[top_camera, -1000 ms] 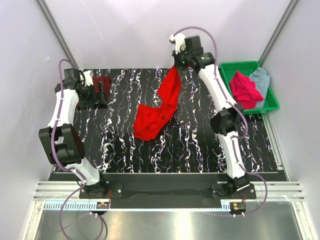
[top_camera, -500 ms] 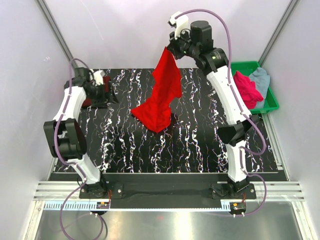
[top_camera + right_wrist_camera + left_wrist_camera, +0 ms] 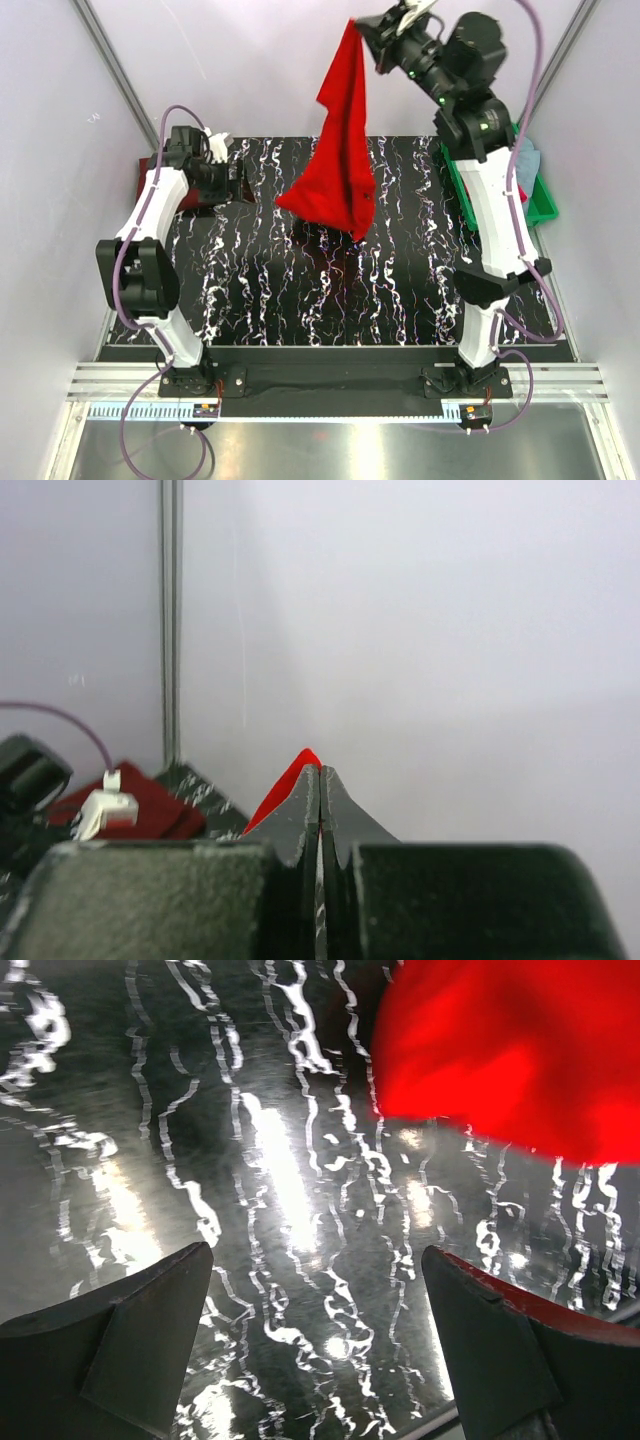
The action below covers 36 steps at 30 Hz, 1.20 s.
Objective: Fold and stack the t-shirts
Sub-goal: Flatten the tshirt out
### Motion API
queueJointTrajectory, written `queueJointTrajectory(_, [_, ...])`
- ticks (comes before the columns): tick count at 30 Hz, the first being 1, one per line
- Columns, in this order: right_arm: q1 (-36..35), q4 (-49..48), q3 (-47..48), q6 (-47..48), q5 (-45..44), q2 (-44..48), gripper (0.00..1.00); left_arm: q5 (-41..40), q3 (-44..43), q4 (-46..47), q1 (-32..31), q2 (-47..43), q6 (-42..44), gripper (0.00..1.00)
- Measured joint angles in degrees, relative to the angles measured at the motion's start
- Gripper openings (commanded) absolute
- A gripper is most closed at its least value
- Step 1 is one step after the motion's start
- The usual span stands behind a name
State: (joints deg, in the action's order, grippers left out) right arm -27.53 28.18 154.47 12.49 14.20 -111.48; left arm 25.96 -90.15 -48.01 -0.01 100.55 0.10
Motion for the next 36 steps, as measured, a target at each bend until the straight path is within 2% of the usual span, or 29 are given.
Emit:
queueJointTrajectory(5, [0.0,-5.27,1.33,2.67,-0.15,2.36,0.0,-3.19,0.0,-0.13,-1.25,-2.8,1.6,0.9])
queueJointTrajectory(11, [0.79,-7.48,-8.28,7.8,-2.78,5.2,0.0,-3.15,0.0,-0.48,-7.61,-5.57,4.17,0.91])
queueJointTrajectory(14, [2.34,-6.84,-11.08,8.61,-4.35,2.86,0.0,-2.6,0.0,-0.98,-11.3,-5.57,5.44,0.92])
queueJointTrajectory(18, [4.11,-3.02,-6.34,8.52,-6.01,-4.42,0.0,-2.43,0.0,-1.84,-14.62,-5.57,5.95,0.93])
queueJointTrajectory(21, [4.17,-1.2,-3.76,8.26,-5.57,-7.54,0.0,-3.06,0.0,-1.88,-14.53,-5.57,5.88,0.94])
queueJointTrajectory(27, [-0.22,-1.79,-2.8,7.06,-1.2,-6.97,0.0,-7.3,0.37,-1.16,-11.72,-6.12,5.07,0.95])
queueJointTrajectory(32, [-5.22,-5.88,-0.63,4.37,3.56,-6.67,0.0,-10.67,1.18,-1.2,-10.91,-8.22,4.81,0.96])
queueJointTrajectory(36, [-6.1,-11.39,2.45,4.24,4.98,-6.62,0.0,-11.72,1.2,-1.16,-11.04,-9.35,4.81,0.96])
